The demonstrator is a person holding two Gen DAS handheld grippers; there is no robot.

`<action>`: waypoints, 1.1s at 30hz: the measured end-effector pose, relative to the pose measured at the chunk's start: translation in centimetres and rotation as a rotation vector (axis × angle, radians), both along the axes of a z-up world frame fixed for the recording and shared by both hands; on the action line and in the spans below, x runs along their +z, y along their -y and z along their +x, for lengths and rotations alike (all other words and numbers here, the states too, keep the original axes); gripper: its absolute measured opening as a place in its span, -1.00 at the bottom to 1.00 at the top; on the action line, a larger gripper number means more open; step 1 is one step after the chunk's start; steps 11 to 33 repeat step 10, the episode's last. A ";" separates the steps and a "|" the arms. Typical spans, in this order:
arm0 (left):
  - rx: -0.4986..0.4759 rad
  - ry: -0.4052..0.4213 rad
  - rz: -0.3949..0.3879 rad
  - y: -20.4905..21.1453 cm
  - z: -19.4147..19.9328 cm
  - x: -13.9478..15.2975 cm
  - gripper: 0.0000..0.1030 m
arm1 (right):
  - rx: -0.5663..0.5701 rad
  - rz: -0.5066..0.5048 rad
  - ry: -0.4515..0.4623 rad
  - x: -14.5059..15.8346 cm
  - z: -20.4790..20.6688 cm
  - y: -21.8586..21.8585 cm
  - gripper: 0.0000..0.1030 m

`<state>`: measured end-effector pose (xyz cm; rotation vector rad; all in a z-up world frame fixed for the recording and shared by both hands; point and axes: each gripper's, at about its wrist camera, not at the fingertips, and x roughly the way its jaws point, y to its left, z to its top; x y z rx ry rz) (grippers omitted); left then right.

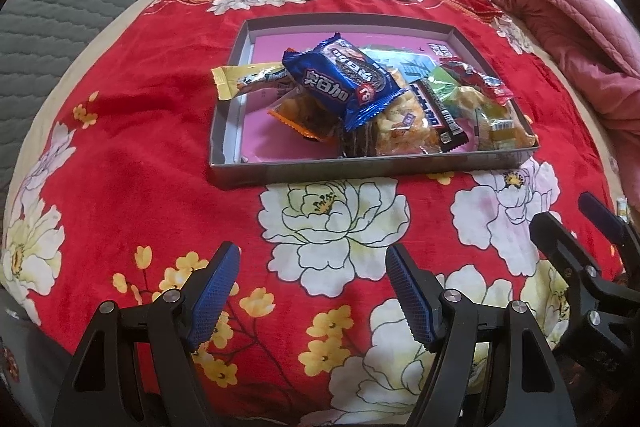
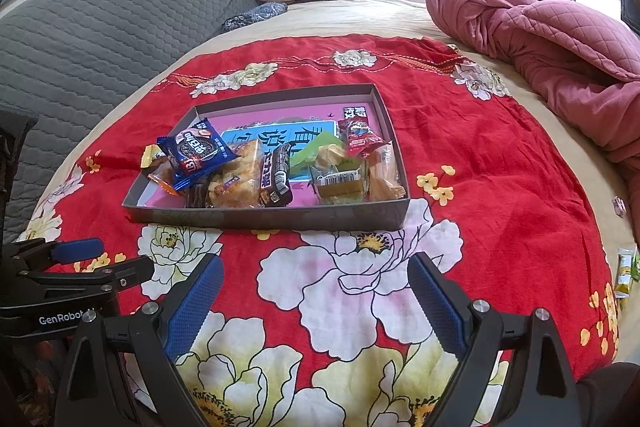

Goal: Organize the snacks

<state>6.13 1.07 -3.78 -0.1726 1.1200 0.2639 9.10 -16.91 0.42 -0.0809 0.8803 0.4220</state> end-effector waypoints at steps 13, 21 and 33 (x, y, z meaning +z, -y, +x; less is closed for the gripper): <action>0.098 0.072 -0.028 -7.2 1.8 0.3 0.49 | -0.138 0.066 -0.058 -1.5 4.5 3.0 0.81; 0.098 0.072 -0.028 -7.2 1.8 0.3 0.49 | -0.138 0.066 -0.058 -1.5 4.5 3.0 0.81; 0.098 0.072 -0.028 -7.2 1.8 0.3 0.49 | -0.138 0.066 -0.058 -1.5 4.5 3.0 0.81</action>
